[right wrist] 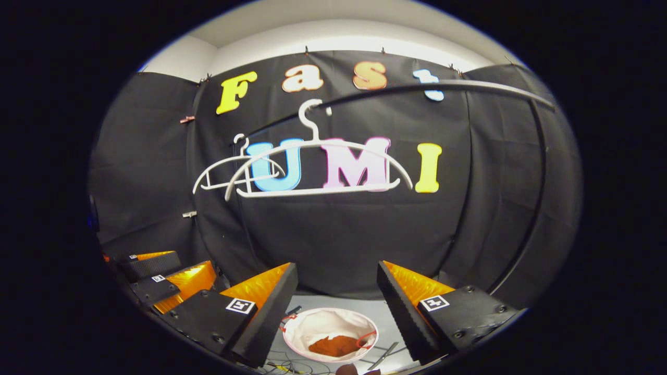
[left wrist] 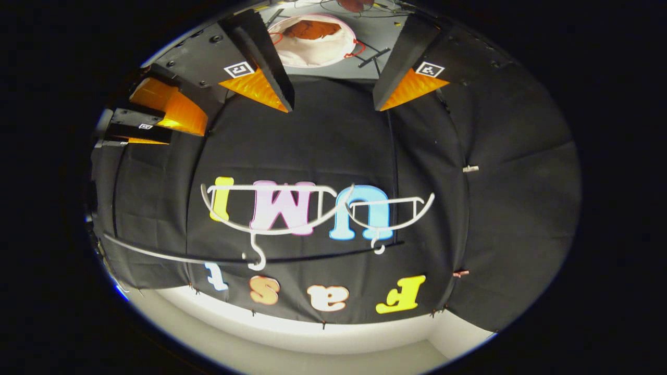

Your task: Grasp the clothes on the hanger with both hands and then place them into the laundry hamper below.

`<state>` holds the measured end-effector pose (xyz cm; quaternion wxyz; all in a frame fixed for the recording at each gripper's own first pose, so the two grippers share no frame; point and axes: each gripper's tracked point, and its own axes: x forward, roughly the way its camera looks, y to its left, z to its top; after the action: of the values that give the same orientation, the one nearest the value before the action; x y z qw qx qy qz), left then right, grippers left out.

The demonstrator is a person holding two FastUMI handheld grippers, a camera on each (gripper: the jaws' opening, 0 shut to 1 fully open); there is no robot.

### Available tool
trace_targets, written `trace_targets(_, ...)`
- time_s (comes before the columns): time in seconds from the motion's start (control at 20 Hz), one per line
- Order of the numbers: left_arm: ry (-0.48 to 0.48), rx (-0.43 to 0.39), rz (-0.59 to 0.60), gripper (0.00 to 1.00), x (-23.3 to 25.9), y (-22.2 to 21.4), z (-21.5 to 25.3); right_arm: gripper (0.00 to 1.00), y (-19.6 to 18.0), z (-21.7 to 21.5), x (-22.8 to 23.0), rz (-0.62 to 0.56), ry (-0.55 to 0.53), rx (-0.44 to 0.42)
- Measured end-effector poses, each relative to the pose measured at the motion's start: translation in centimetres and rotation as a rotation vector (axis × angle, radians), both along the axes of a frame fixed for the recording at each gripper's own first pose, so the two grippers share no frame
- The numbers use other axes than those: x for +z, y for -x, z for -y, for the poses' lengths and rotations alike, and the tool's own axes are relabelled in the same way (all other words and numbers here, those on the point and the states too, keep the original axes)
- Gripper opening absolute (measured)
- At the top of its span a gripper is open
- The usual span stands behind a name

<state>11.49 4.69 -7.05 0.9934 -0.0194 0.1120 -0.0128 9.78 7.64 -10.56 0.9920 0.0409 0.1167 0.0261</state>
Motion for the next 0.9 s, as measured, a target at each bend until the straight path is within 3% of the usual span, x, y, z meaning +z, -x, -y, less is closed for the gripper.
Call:
trace_targets(0.2, 0.01, -0.001, 0.102, 0.94, 4.7, 2.2, -1.1, 0.94, 1.7, -0.4, 4.6, 0.086, 0.001, 0.002)
trace_targets(0.25, 0.01, -0.004, 0.121, 0.94, 5.4, 3.2, -1.3, 0.99, 2.0, -0.6, 5.5, 0.098, 0.0, 0.006)
trace_targets(0.35, 0.0, -0.006, 0.158, 0.94, 7.0, 4.5, -1.6, 0.94, 2.9, -0.6, 6.8, 0.121, 0.005, 0.009)
trace_targets(0.4, -0.005, -0.007, 0.171, 0.94, 7.4, 5.1, -1.6, 0.99, 3.2, -0.5, 7.6, 0.139, 0.008, 0.008)
trace_targets(0.55, -0.022, -0.002, 0.206, 0.96, 8.4, 6.4, -1.6, 0.98, 4.1, 0.2, 9.7, 0.191, 0.021, -0.015)
trace_targets(0.6, -0.027, 0.004, 0.216, 0.96, 8.8, 6.8, -1.8, 0.94, 4.4, 0.3, 10.2, 0.203, 0.023, -0.015)
trace_targets(0.8, -0.042, 0.01, 0.242, 0.94, 9.0, 8.0, -1.7, 0.98, 5.0, 0.6, 10.8, 0.219, 0.026, -0.012)
trace_targets(0.9, -0.044, 0.015, 0.242, 0.96, 8.8, 8.4, -1.6, 0.94, 5.0, 0.6, 10.8, 0.223, 0.015, -0.009)
